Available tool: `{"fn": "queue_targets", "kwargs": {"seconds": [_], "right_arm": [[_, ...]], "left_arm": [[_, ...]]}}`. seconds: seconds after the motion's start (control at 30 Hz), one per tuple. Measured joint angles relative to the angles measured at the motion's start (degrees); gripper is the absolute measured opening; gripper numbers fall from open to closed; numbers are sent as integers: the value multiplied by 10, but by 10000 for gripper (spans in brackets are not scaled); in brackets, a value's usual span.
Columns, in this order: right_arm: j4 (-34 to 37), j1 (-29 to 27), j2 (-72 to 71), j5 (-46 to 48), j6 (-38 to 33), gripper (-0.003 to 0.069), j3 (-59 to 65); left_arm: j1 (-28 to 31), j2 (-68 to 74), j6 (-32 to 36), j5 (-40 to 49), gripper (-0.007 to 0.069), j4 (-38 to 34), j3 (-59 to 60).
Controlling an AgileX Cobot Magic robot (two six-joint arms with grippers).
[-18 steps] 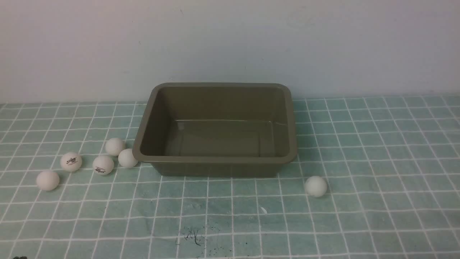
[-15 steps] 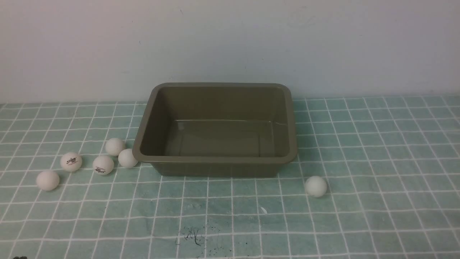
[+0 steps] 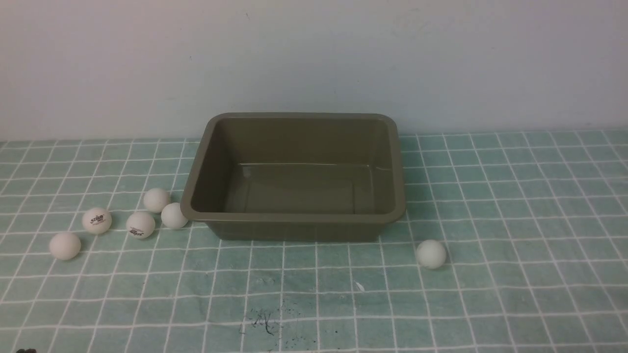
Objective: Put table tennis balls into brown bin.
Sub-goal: 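Reach for and grasp a ping pong ball on the table beside the basket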
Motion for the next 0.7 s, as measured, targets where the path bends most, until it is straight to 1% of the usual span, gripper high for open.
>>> {"fn": "queue_targets", "kwargs": {"seconds": [0.07, 0.17, 0.2, 0.23, 0.33, 0.37, 0.4, 0.43, 0.47, 0.5, 0.53, 0.57, 0.6, 0.63, 0.7], "right_arm": [[0, 0, 0, 0, 0, -13, 0], [0, 0, 0, 0, 0, -13, 0], [0, 0, 0, 0, 0, -13, 0], [0, 0, 0, 0, 0, -13, 0], [0, 0, 0, 0, 0, -13, 0], [0, 0, 0, 0, 0, -13, 0], [0, 0, 0, 0, 0, -13, 0], [0, 0, 0, 0, 0, -13, 0], [0, 0, 0, -7, 0, -13, 1], [0, 0, 0, -7, 0, -13, 1], [0, 0, 0, -7, 0, -13, 1], [0, 0, 0, -7, 0, -13, 1], [0, 0, 0, -8, 0, -13, 1], [5, 0, 0, -11, 3, -13, 1], [49, 0, 0, -38, 19, -13, 5]], "left_arm": [[0, 0, -5, -17, -3, -10, 1], [0, 0, -33, -97, -3, -59, 3], [0, 0, -46, -149, -3, -83, 3], [0, 0, -56, -175, -3, -99, 3], [0, 0, -100, -320, -3, -156, 3], [0, 0, -117, -377, -3, -164, 3], [0, 0, -127, -406, -3, -166, 1], [0, 1, -129, -415, -3, -166, -2], [0, 21, -150, -421, -5, -148, -32], [0, 43, -162, -398, -5, -129, -62], [0, 70, -174, -357, -5, -104, -101], [0, 76, -174, -347, -5, -99, -110], [0, 103, -186, -300, -5, -78, -147], [0, 150, -199, -196, -5, -46, -207], [0, 242, -207, -43, -5, -21, -309]]}}
